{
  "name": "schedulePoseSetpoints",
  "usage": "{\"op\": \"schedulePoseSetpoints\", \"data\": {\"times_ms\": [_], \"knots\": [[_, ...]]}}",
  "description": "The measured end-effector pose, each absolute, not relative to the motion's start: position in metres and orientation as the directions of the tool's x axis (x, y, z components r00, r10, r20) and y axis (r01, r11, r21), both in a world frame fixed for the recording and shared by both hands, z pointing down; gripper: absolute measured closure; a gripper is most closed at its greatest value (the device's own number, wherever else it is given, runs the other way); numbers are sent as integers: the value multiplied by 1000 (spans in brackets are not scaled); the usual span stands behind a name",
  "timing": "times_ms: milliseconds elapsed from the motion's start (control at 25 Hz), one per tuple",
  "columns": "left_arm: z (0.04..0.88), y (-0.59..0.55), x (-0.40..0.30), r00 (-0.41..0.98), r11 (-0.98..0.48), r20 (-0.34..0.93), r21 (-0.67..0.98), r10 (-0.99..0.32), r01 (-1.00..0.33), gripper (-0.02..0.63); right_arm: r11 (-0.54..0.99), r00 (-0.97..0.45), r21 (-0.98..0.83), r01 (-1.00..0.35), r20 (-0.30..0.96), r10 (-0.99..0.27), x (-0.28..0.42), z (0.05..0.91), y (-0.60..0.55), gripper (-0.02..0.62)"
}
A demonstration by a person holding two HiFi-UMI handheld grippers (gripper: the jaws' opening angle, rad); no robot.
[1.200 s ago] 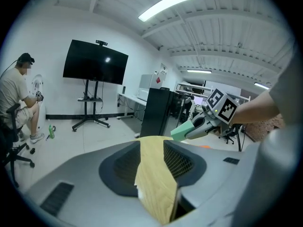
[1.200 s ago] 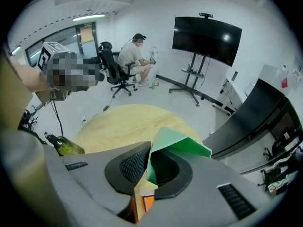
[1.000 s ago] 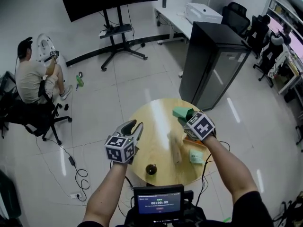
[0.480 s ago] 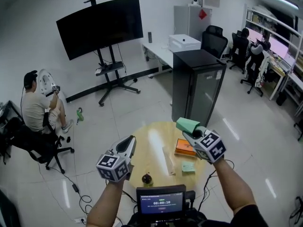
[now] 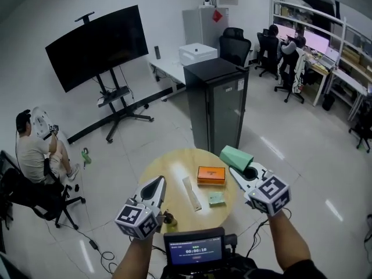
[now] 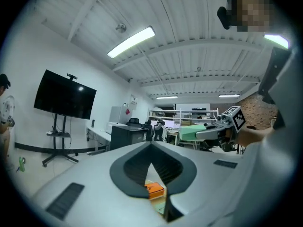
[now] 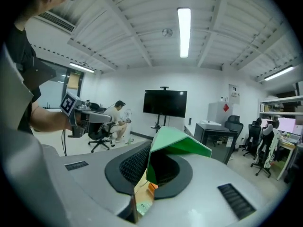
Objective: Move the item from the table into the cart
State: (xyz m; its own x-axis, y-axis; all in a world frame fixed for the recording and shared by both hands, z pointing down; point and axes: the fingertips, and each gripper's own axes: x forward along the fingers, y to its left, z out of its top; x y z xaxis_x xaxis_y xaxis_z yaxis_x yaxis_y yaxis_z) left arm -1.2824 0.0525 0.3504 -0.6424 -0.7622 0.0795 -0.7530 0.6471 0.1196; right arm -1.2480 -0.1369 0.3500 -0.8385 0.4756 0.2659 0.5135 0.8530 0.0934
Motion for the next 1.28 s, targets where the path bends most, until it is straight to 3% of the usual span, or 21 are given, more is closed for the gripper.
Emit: {"op": "schedulePoseSetpoints", "data": {"times_ms": [360, 800, 1000, 1280], "knots": [[355, -18, -1248, -464, 469, 75, 91, -883, -879, 606, 942, -942, 113, 316, 155, 297, -1181, 345, -186, 595], [379, -128, -1191, -130, 132, 44, 48, -991, -990, 606, 992, -985, 104, -70, 149, -85, -1072, 368, -251, 595], [383, -209, -1079, 68, -66, 43, 32, -997, -997, 606, 963, -958, 107, -248, 123, -260, -943, 364, -305, 595], [376, -346, -838, 322, -320, 41, 45, -946, -946, 606, 879, -878, 120, -462, 77, -472, -695, 350, -392, 595]]}}
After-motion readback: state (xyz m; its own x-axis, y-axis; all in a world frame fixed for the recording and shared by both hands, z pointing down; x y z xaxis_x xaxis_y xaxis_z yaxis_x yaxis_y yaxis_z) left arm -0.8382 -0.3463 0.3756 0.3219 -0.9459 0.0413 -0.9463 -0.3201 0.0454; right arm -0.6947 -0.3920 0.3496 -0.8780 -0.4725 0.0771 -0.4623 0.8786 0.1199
